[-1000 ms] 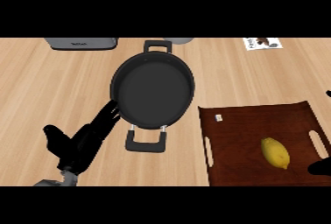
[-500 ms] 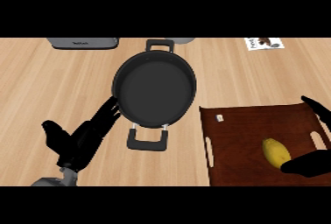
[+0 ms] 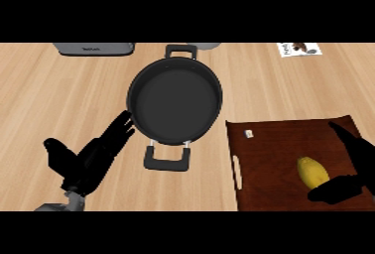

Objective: Pick the lemon from the tray and place it in the pot

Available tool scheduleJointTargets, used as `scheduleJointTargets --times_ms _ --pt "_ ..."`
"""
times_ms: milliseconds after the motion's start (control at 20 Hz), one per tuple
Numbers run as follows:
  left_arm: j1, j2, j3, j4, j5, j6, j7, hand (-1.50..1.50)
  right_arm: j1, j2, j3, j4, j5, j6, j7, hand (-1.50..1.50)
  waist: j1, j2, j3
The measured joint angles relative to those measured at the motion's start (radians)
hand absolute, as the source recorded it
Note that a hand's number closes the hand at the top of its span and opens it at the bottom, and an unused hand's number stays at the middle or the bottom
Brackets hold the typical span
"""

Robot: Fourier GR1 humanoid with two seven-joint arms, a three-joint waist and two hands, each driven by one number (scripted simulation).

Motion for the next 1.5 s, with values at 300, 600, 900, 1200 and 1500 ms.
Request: scheduleJointTargets --times_ms 300,600,900,1200,1500 --pt "-0.019 -0.027 0.021 0.013 -0.022 -0.011 0.021 0.0 0.041 0.042 0.0 0.024 0.098 0.021 -0.018 -1.5 -0.003 0.0 0.0" --pt "0.008 -0.039 0.05 -0.004 -0.035 -0.045 0.026 0.0 0.061 0.092 -0.034 0.04 0.143 0.077 -0.038 -1.5 -0.002 0.0 0.0" --pt "0.016 -0.07 0.056 -0.015 -0.066 -0.059 0.036 0.0 0.047 0.161 -0.055 0.122 0.214 0.107 -0.07 -1.5 -0.001 0.0 0.0" --pt "0.027 -0.096 0.076 0.0 -0.096 -0.082 0.025 0.0 0.052 0.208 -0.107 0.163 0.258 0.148 -0.113 -1.5 -0.002 0.0 0.0" --pt "0.023 -0.113 0.099 0.006 -0.107 -0.106 0.033 0.0 0.074 0.269 -0.118 0.222 0.336 0.144 -0.17 -1.5 -0.002 0.0 0.0"
